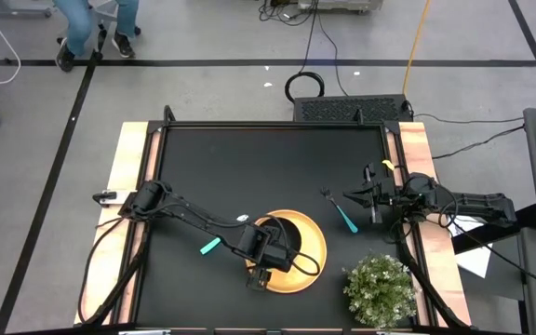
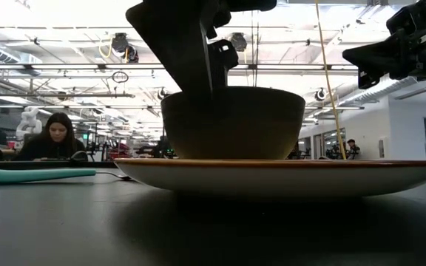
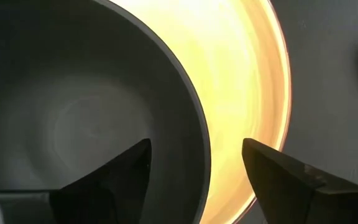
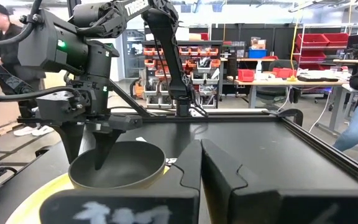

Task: Pick and place plate/cup/fork/spoon on tray
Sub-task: Put the blue fork on the yellow plate beside the black bowl

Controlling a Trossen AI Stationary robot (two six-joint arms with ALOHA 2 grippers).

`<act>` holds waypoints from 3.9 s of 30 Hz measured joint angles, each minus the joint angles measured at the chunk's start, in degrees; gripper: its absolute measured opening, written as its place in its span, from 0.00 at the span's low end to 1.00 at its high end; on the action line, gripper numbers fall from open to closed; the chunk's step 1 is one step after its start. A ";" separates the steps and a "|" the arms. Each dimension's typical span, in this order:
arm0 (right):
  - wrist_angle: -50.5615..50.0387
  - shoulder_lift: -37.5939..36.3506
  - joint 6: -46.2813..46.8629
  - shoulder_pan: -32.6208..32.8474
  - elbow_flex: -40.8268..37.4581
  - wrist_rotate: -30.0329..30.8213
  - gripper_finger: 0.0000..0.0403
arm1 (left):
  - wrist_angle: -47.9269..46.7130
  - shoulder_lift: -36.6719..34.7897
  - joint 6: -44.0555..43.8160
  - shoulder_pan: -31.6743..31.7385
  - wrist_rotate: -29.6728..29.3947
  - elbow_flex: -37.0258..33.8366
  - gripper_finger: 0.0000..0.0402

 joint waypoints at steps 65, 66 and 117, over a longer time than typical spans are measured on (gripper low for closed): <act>0.44 0.26 1.03 -0.01 0.01 -0.02 0.00 | -13.94 -28.06 2.98 4.60 -18.34 2.45 0.61; 0.41 0.26 1.03 0.01 0.01 -0.02 0.00 | -14.38 -28.39 3.19 4.67 -19.36 2.44 0.61; 1.21 0.28 1.05 -0.01 0.02 -0.02 0.00 | 24.19 -67.54 13.46 10.19 -13.13 -39.37 0.61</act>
